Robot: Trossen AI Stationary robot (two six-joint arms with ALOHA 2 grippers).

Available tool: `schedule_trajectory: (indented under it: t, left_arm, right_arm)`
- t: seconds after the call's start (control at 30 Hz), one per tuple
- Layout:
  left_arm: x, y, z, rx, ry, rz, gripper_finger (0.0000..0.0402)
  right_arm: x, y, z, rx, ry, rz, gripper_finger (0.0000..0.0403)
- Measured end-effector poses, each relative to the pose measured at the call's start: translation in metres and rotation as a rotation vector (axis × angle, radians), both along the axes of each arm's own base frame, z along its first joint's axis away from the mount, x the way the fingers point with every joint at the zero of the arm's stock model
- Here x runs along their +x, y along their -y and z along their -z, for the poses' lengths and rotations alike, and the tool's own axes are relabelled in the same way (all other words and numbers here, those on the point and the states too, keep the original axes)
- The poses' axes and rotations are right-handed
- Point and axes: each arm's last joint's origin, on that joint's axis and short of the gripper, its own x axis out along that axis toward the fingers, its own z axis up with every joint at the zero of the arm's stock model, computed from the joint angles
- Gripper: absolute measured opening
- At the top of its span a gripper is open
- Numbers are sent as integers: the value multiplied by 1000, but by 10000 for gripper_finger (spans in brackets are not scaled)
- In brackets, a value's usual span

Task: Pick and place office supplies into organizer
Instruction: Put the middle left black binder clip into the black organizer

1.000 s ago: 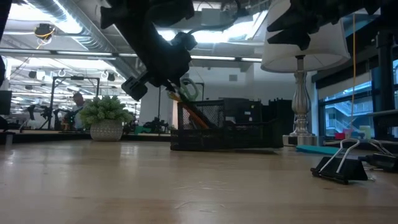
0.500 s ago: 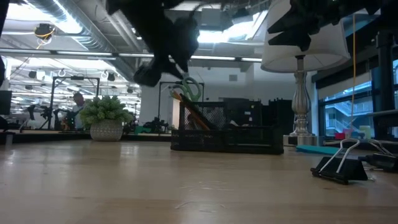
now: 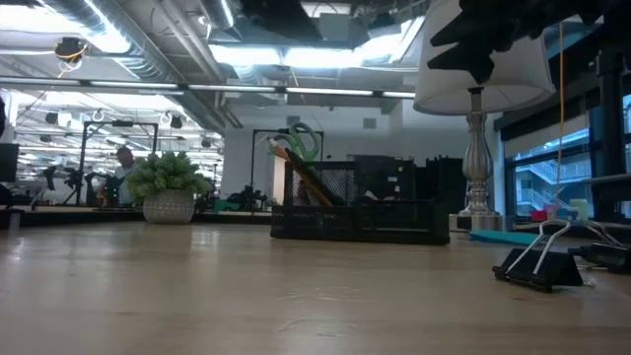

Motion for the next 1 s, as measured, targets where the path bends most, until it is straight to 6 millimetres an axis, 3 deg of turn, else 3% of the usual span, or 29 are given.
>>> schedule_trajectory:
  t: [0.1,0.23,0.47,0.73,1.0]
  left_arm:
    - [-9,1,-5,-135,72,70,83]
    - [-22,1,-5,-156,228,115,77]
    - [-54,-12,22,-199,419,147,75]
    - [-84,-25,48,-283,416,163,79]
    - [-107,-25,59,-308,404,304,82]
  right_arm:
    - [1,-6,0,24,5,-66,217]
    - [4,-17,0,71,13,-119,217]
    - [25,-36,19,262,-94,-136,202]
    - [55,-70,57,738,-336,-4,157]
    - [86,-117,78,960,-521,86,130]
